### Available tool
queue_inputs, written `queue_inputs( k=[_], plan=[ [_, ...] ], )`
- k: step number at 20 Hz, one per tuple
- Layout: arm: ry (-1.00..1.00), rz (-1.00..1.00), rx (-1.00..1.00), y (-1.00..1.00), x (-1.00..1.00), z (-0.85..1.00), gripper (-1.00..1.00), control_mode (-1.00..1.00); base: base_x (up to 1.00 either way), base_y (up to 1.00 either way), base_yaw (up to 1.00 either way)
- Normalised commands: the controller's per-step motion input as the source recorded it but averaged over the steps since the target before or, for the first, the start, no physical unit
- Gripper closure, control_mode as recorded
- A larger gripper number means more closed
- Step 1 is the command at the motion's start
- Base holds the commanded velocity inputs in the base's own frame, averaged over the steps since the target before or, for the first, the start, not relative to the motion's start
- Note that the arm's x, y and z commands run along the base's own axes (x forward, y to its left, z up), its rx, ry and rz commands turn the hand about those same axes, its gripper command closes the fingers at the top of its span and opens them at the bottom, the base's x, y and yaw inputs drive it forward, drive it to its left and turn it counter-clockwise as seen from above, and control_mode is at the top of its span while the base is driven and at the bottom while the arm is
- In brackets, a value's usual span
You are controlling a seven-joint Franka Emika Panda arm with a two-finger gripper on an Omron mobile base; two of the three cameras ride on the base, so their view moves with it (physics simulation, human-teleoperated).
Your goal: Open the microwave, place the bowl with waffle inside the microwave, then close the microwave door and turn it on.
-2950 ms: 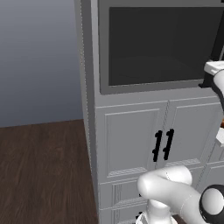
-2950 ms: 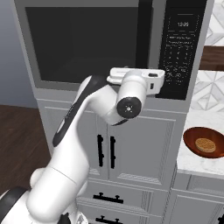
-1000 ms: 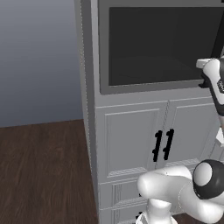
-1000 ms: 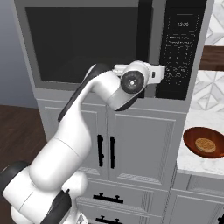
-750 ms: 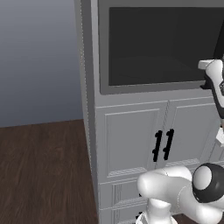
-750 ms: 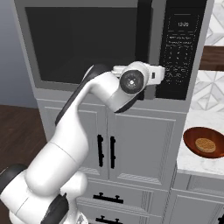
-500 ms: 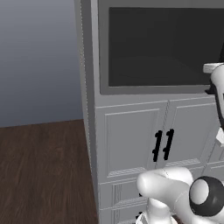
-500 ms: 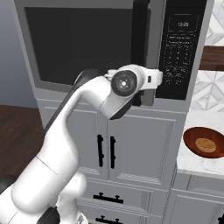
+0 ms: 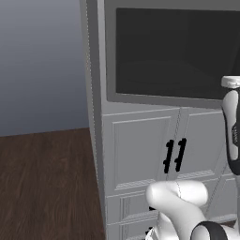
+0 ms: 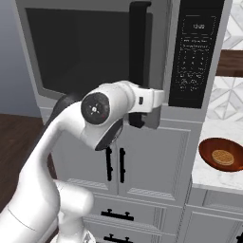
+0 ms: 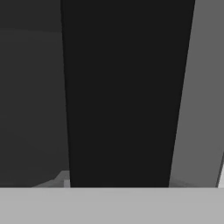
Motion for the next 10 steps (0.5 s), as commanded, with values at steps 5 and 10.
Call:
queue_inputs(
  k=[5,10],
  plan=[
    [0.01,0.0,0.0,0.02,-0.86,0.0,1.0,-1.0,0.0,0.0,0.0],
    [0.08,0.0,0.0,0.0,-0.7,0.0,1.0,-1.0,0.0,0.0,0.0]
  ],
)
